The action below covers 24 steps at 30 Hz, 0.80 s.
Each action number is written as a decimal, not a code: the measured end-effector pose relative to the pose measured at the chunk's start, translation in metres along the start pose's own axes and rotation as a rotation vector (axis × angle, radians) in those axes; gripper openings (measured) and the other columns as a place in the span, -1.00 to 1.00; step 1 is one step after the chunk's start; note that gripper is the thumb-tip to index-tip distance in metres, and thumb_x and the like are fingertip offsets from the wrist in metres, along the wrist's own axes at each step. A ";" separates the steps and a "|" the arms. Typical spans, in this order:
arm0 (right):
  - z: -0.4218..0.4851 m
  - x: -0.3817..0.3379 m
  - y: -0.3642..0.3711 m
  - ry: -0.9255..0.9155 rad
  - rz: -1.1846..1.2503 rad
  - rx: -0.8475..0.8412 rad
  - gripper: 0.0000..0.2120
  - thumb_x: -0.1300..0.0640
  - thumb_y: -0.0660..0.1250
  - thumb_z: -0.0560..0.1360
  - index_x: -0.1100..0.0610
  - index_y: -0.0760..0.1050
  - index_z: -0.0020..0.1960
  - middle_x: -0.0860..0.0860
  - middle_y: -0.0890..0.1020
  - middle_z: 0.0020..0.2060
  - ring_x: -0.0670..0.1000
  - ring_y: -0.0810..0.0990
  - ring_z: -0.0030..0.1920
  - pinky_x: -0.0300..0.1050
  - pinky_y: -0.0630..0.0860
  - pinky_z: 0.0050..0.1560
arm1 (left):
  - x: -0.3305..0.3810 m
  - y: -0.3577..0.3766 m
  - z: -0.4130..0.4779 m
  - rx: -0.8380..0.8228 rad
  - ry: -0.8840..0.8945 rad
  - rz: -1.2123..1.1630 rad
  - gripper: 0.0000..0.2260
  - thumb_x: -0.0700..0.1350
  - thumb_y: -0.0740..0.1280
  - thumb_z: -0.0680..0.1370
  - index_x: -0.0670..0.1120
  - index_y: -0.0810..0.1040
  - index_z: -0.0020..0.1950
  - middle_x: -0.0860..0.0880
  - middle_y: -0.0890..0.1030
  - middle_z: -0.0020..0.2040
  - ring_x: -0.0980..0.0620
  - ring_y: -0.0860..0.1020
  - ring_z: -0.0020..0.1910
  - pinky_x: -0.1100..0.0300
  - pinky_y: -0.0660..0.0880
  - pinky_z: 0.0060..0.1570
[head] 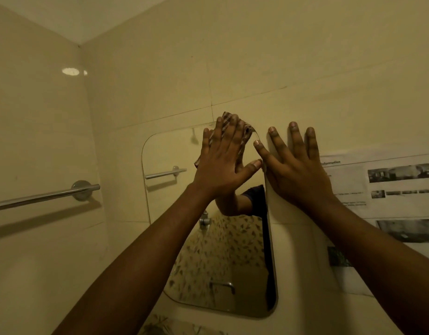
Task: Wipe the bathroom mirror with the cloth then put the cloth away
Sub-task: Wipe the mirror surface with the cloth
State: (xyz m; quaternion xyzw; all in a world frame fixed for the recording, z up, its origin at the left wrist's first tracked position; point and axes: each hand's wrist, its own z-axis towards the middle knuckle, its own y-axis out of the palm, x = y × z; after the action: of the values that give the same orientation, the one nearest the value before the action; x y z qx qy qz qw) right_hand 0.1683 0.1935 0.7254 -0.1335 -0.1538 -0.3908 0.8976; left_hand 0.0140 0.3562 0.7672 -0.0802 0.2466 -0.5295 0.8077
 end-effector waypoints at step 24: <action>-0.001 -0.001 -0.005 0.014 0.017 0.004 -0.38 0.00 0.07 0.70 -0.02 0.07 0.75 0.28 0.16 0.70 0.48 0.01 0.68 0.50 -0.07 0.64 | 0.037 0.061 -0.158 -0.120 0.280 0.048 -0.13 0.36 0.21 0.62 -0.04 -0.04 0.76 -0.08 -0.04 0.77 -0.16 -0.07 0.76 -0.34 -0.06 0.67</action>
State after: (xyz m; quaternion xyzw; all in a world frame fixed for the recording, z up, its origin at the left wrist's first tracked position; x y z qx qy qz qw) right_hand 0.1642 0.1907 0.7250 -0.1303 -0.1474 -0.3836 0.9023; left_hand -0.0007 0.3695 0.5949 -0.0477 0.3896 -0.5003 0.7718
